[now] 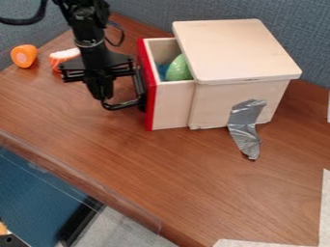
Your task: Open the drawer
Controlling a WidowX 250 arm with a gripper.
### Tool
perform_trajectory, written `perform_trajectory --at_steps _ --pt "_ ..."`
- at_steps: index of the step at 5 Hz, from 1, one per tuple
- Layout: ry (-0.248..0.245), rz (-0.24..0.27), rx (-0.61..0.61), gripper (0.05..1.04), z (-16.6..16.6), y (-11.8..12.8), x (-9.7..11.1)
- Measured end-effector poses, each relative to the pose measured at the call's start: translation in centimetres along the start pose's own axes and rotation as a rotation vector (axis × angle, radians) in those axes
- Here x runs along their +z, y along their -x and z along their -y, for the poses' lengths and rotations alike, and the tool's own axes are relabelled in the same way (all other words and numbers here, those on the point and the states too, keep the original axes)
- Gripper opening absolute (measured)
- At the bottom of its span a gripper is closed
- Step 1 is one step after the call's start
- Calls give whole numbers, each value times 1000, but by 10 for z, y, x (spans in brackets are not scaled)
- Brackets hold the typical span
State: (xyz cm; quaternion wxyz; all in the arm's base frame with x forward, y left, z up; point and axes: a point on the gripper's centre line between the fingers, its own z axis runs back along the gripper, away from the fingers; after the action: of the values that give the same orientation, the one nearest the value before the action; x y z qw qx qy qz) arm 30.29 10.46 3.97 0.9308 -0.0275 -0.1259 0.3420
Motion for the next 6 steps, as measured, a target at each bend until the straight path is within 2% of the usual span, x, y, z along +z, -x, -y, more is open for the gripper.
perform_trajectory --at_steps 3,4,6 --pt "-65 -72 -26 129 -19 -2 9" --pt "-102 -77 -60 129 -24 -6 9" --pt "-108 -101 -48 156 -27 -6 7"
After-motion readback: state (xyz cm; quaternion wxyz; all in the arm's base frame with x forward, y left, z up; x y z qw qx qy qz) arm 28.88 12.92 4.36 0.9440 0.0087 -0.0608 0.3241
